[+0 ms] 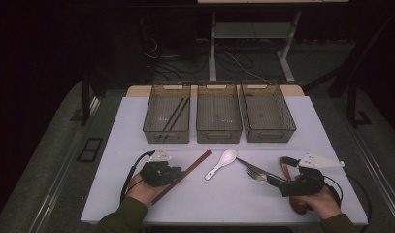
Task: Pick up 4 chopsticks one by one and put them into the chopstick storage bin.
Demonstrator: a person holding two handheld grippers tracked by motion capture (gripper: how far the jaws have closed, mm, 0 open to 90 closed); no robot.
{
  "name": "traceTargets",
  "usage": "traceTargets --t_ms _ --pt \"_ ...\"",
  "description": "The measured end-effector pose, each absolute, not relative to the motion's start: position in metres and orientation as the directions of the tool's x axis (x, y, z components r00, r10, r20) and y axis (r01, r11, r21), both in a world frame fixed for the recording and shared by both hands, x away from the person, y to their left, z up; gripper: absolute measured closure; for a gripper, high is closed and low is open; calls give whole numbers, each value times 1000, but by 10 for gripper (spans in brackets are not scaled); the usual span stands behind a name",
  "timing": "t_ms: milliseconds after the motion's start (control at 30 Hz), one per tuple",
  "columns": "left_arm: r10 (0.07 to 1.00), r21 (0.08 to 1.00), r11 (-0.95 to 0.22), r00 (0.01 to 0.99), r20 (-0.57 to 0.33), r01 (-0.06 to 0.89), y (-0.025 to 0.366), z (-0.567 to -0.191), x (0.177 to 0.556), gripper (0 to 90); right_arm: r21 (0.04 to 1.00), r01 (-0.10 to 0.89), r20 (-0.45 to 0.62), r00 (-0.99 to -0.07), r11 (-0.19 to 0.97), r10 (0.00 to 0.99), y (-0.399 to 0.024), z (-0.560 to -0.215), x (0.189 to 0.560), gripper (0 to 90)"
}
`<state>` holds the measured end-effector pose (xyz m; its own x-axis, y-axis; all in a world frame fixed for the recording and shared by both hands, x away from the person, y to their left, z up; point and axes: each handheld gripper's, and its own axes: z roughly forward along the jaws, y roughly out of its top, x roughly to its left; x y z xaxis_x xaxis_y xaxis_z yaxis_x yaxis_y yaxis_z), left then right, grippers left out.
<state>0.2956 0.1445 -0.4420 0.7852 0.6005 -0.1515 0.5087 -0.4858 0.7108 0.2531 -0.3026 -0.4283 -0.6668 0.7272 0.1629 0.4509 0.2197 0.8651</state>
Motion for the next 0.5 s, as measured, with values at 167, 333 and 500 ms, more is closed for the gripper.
traceTargets --t_ms 167,333,500 --pt "596 700 -503 790 -143 507 143 -443 296 771 865 451 162 -667 221 727 -302 -428 253 27" --pt "597 701 -504 790 -140 505 143 -443 296 773 865 451 163 -667 219 727 -302 -428 253 27" --pt "599 697 -515 791 -123 499 142 -444 296 772 865 451 164 -667 219 727 -302 -428 253 27"
